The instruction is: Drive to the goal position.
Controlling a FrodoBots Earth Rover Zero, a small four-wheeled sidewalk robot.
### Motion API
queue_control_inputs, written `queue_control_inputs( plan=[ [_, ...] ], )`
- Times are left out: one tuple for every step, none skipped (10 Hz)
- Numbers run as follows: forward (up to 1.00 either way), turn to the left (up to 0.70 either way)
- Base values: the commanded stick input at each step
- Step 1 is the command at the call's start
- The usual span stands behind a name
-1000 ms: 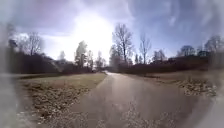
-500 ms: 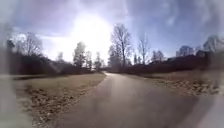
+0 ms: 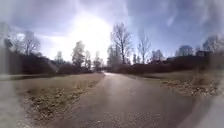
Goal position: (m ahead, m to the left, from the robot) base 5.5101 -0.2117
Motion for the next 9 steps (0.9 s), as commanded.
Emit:
queue_control_inputs(
  plan=[
    [0.85,0.03],
    [0.85,0.03],
    [0.85,0.03],
    [0.85,0.03],
    [0.85,0.03],
    [0.85,0.03],
    [0.85,0.04],
    [0.85,0.04],
    [0.85,0.04]
  ],
)
